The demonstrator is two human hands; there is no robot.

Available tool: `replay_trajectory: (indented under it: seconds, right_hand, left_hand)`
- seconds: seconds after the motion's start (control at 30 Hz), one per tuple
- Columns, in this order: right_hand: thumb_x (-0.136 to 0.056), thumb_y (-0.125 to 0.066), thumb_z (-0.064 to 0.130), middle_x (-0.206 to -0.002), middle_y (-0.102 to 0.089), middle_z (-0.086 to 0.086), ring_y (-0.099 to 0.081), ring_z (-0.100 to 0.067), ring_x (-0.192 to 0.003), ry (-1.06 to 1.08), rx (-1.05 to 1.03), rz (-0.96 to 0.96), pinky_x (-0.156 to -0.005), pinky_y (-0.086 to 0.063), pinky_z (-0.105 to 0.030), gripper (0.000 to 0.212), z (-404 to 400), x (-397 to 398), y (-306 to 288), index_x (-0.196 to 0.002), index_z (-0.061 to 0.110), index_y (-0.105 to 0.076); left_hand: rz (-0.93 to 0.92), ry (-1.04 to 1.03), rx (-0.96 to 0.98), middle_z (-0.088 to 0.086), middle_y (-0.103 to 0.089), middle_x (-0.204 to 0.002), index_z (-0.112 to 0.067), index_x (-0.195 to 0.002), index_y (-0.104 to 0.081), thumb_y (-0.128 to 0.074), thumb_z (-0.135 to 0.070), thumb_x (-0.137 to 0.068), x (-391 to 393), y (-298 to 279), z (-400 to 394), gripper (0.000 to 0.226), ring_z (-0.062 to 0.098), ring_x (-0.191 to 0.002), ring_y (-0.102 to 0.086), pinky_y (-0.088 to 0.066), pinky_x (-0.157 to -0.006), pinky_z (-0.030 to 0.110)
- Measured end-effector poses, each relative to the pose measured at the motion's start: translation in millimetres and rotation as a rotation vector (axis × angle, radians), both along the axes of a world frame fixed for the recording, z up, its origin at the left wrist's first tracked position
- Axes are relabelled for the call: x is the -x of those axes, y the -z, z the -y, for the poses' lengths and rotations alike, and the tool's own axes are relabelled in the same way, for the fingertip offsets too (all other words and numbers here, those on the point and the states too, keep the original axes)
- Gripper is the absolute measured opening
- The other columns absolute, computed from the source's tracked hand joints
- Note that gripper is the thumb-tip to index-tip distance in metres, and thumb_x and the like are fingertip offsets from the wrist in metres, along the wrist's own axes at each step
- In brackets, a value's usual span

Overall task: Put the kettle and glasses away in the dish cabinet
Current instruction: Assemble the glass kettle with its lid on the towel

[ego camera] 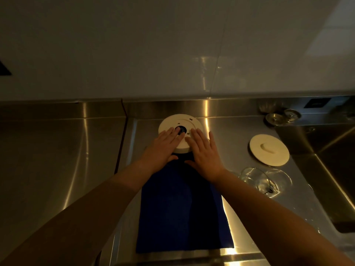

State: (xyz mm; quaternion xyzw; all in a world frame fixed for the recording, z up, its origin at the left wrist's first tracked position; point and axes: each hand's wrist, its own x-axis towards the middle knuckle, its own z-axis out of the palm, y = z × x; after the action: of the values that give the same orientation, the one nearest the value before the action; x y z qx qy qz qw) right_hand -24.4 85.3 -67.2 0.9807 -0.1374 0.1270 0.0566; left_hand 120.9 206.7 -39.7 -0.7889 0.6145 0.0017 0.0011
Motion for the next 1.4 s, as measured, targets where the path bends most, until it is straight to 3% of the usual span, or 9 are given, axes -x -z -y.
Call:
replay_trajectory:
  seconds: [0.07, 0.17, 0.33, 0.5, 0.6, 0.7, 1.0, 1.4]
  right_hand:
    - [-0.073, -0.076, 0.044, -0.144, -0.039, -0.021, -0.032, -0.036, -0.136, -0.037, 0.042, 0.032, -0.109, -0.018, -0.060, 0.079, 7.8, 0.1, 1.5, -0.135, 0.003, -0.047]
    - [-0.069, -0.079, 0.041, -0.140, -0.045, -0.023, -0.038, -0.038, -0.132, -0.084, 0.063, 0.090, -0.107, -0.018, -0.061, 0.080, 17.1, -2.1, 5.8, -0.131, 0.001, -0.049]
    - [-0.067, -0.078, 0.043, -0.140, -0.045, -0.022, -0.037, -0.036, -0.133, -0.126, 0.046, 0.099, -0.108, -0.012, -0.059, 0.084, 25.0, -3.5, 8.8, -0.133, 0.005, -0.041]
    - [-0.072, -0.074, 0.044, -0.141, -0.044, -0.019, -0.036, -0.035, -0.134, -0.064, -0.007, 0.074, -0.111, -0.013, -0.055, 0.078, 18.6, -5.2, 1.5, -0.133, 0.005, -0.046]
    - [-0.084, -0.061, 0.045, -0.146, -0.038, -0.015, -0.027, -0.030, -0.139, -0.035, -0.069, 0.094, -0.114, -0.006, -0.049, 0.070, 3.8, -4.9, 0.1, -0.139, 0.008, -0.039]
    - [-0.086, -0.061, 0.038, -0.151, -0.029, -0.015, -0.017, -0.030, -0.143, 0.024, -0.178, 0.157, -0.115, 0.000, -0.044, 0.071, -15.6, -8.9, 4.1, -0.144, 0.008, -0.033]
    - [-0.081, -0.072, 0.032, -0.144, -0.040, -0.019, -0.029, -0.033, -0.138, -0.091, -0.180, 0.159, -0.114, -0.013, -0.047, 0.071, 6.2, -7.3, 5.7, -0.139, 0.005, -0.041]
    - [-0.080, -0.073, 0.033, -0.144, -0.040, -0.020, -0.029, -0.034, -0.138, -0.115, -0.160, 0.120, -0.115, -0.011, -0.046, 0.071, 15.6, -9.2, 1.6, -0.137, 0.004, -0.043]
  left_hand:
    - [-0.002, -0.009, 0.016, 0.007, 0.004, -0.159, -0.018, -0.151, 0.000, -0.052, -0.037, -0.093, 1.6, 0.1, 0.6, 0.080, 0.021, -0.146, 0.004, 0.010, -0.111, 0.028]
    - [-0.007, -0.026, 0.027, 0.007, 0.004, -0.159, -0.018, -0.151, 0.001, -0.050, -0.038, -0.094, 5.5, 2.4, 2.4, 0.079, 0.021, -0.146, 0.005, 0.010, -0.112, 0.028]
    - [0.007, -0.056, 0.035, 0.008, 0.001, -0.159, -0.016, -0.151, -0.001, -0.051, -0.038, -0.094, 8.3, 4.8, 5.5, 0.079, 0.023, -0.146, 0.002, 0.008, -0.113, 0.030]
    - [-0.021, -0.069, 0.035, 0.008, 0.002, -0.159, -0.017, -0.151, -0.001, -0.052, -0.037, -0.093, 9.0, 3.6, 7.4, 0.080, 0.022, -0.146, 0.003, 0.007, -0.114, 0.031]
    - [-0.028, -0.079, 0.043, 0.007, 0.003, -0.159, -0.015, -0.151, 0.001, -0.052, -0.038, -0.093, 8.9, 3.1, 7.6, 0.081, 0.021, -0.146, 0.005, 0.009, -0.113, 0.029]
    - [-0.018, -0.097, 0.044, 0.007, 0.003, -0.159, -0.014, -0.151, 0.000, -0.052, -0.038, -0.093, 9.6, 4.5, 9.3, 0.081, 0.021, -0.146, 0.005, 0.009, -0.112, 0.030]
    - [0.012, -0.170, 0.050, 0.010, 0.002, -0.159, -0.010, -0.150, 0.001, -0.046, -0.040, -0.095, 21.8, 6.2, 15.5, 0.078, 0.023, -0.146, 0.002, 0.007, -0.113, 0.032]
    - [-0.013, -0.236, 0.068, 0.010, 0.003, -0.159, -0.010, -0.150, 0.002, -0.044, -0.041, -0.096, 29.7, 4.0, 21.9, 0.077, 0.024, -0.146, 0.003, 0.005, -0.115, 0.033]
